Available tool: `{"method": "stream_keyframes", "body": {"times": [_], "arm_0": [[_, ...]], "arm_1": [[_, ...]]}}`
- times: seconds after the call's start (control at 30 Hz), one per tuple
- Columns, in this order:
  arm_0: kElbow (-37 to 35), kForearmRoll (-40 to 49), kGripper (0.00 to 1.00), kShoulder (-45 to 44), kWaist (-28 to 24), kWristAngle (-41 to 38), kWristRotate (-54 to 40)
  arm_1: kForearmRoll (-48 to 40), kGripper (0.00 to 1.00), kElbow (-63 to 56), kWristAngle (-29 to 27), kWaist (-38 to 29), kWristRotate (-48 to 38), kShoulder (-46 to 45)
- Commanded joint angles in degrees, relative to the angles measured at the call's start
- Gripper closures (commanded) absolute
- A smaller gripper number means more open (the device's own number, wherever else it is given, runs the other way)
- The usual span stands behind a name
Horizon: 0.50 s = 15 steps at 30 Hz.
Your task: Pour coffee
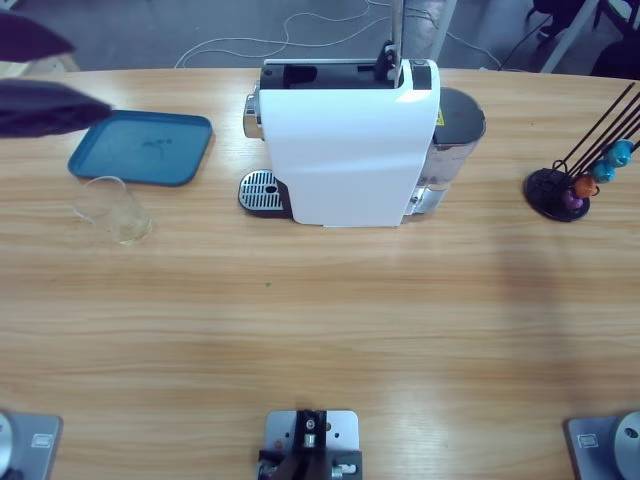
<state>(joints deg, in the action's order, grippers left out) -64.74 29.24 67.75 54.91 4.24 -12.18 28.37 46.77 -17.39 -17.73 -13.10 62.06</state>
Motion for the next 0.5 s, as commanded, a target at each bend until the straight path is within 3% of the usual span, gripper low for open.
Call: {"method": "stream_keyframes", "body": {"times": [0.03, 0.1, 0.13, 0.37, 0.43, 0.5], "arm_0": [[3.48, -0.15, 0.009, 0.29, 3.21, 1.28, 0.96], [4.03, -0.15, 0.010, 0.50, 2.87, 1.93, 1.97], [4.17, -0.15, 0.009, 0.61, 2.80, 2.07, 2.30], [4.89, -0.15, 0.010, 0.71, 2.20, 2.26, 4.09], [4.89, -0.15, 0.010, 0.71, 1.75, 2.26, 4.09], [4.89, -0.15, 0.011, 0.71, 1.31, 2.26, 4.09]], "arm_1": [[-10.26, 0.205, -6.08, -0.03, 4.27, -1.49, 6.97], [-12.79, 0.243, -7.40, 1.13, 4.48, -1.49, 8.31], [-13.67, 0.321, -7.82, 1.60, 4.46, -1.49, 9.10], [-19.23, 0.355, -10.16, 2.52, 5.99, -1.40, 14.04], [-20.93, 0.432, -10.52, 3.01, 7.19, -1.40, 15.39], [-22.37, 0.446, -10.54, 3.55, 8.03, -1.40, 16.52]]}}
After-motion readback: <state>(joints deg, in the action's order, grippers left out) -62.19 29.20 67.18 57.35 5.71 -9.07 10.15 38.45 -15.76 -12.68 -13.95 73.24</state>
